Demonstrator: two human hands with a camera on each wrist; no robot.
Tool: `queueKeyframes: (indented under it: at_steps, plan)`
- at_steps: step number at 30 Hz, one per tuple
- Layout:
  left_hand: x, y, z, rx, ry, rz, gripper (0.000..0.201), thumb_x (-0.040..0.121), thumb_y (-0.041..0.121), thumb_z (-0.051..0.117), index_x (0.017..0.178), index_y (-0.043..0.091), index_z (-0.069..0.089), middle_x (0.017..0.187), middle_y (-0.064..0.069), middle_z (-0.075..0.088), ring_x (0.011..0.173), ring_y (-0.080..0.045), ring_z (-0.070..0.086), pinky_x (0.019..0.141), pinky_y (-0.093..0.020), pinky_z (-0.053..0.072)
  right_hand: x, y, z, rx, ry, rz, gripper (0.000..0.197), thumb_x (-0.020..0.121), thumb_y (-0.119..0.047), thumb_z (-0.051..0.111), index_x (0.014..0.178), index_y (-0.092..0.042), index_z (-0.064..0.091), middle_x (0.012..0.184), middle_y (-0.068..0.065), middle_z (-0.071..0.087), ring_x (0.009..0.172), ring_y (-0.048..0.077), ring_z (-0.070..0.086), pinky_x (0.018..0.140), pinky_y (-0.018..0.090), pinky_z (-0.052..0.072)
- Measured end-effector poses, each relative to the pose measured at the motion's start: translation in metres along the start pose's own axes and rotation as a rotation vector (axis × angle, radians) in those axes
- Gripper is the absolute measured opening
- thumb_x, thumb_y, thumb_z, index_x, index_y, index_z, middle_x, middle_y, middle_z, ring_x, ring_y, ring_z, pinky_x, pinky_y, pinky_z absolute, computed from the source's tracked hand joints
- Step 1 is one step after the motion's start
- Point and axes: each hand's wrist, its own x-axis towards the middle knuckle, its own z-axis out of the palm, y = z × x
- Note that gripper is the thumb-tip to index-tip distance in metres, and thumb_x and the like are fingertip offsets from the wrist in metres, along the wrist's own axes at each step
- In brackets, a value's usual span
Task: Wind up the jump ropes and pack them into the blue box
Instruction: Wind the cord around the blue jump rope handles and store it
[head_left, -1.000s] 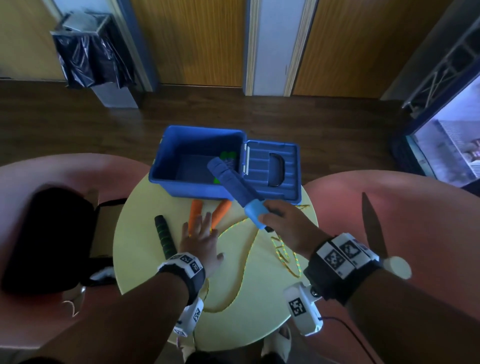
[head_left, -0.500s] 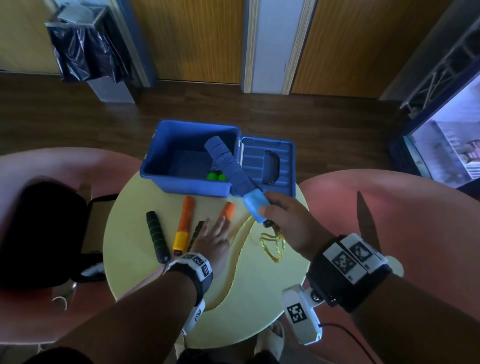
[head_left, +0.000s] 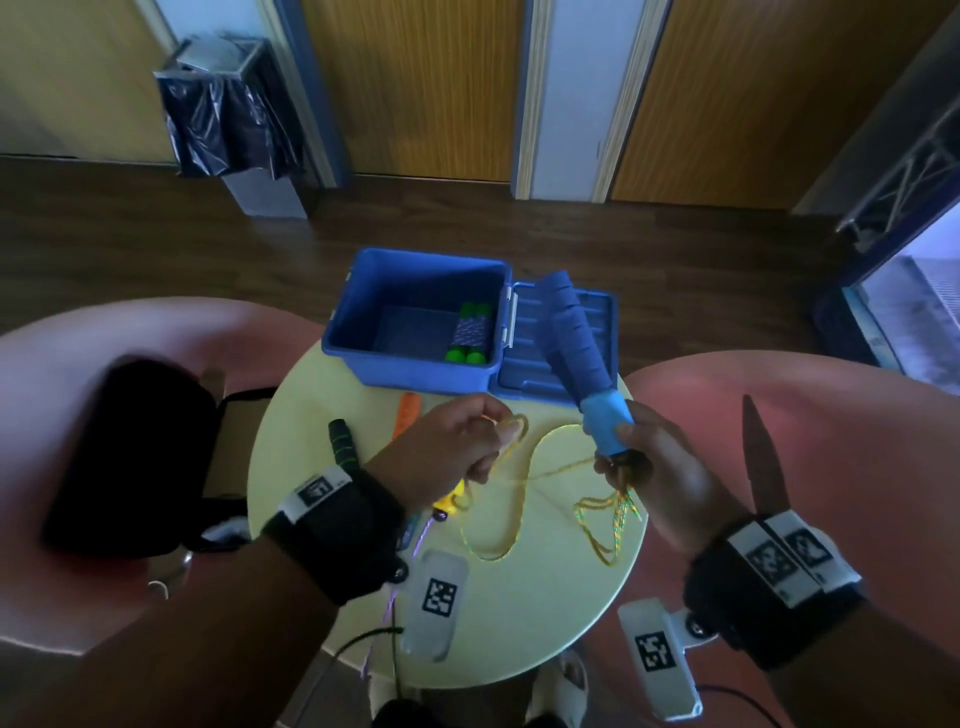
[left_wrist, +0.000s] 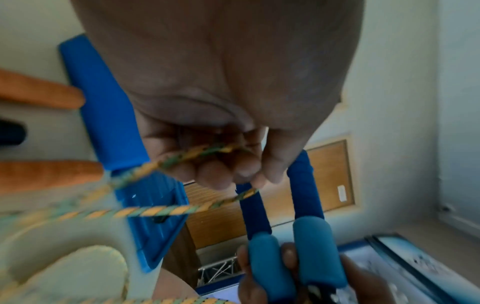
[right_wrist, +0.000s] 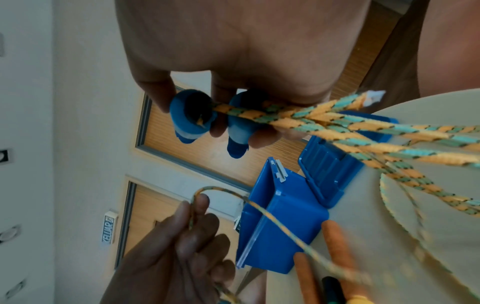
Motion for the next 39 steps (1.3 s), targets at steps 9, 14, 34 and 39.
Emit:
queueKeyframes:
  at_steps: [9,14,34,39]
  plan:
    - [-0.059,-0.015,-0.028,0.400,-0.301,-0.064,0.009,0.091,0.031,0.061,0.096,0.035,0.068,0.067,0.013,0.054,0.064,-0.007,0.052,0.064,-0.030,0.045,-0.034,-0.015,0.006,0.087,0.159,0.024,0.029,0.063,-0.046,0.063,0.080,-0.024,0.071,0.084,0.024,0.055,0.071,0.033,0.041,0.062,0.041,0.029]
    - [-0.084,-0.022,-0.029,0.620,-0.380,-0.025,0.013,0.087,0.038,0.053,0.091,0.038,0.066,0.065,0.024,0.059,0.061,0.003,0.051,0.068,-0.027,0.045,-0.083,-0.015,-0.004,0.000,0.189,0.194,0.054,0.058,-0.042,0.069,0.091,0.000,0.065,0.080,0.020,0.051,0.057,0.022,0.048,0.057,0.034,0.030]
    - [-0.138,-0.025,0.079,0.698,-0.200,0.029,0.033,0.092,0.042,0.062,0.124,0.039,0.057,0.131,0.022,0.056,0.124,0.010,0.048,0.101,-0.016,0.036,-0.173,-0.051,-0.002,-0.231,-0.330,0.121,0.074,0.057,-0.051,0.063,0.109,0.000,0.066,0.082,0.008,0.064,0.072,0.018,0.058,0.067,0.027,0.044]
    - [-0.149,-0.003,0.129,0.182,-0.079,0.050,0.039,0.088,0.018,0.063,0.125,0.030,0.056,0.119,0.019,0.068,0.117,0.007,0.057,0.095,-0.015,0.043,-0.181,-0.038,0.000,0.020,-0.232,-0.028,0.080,0.063,-0.047,0.060,0.117,0.012,0.056,0.090,0.028,0.059,0.082,0.035,0.055,0.081,0.044,0.037]
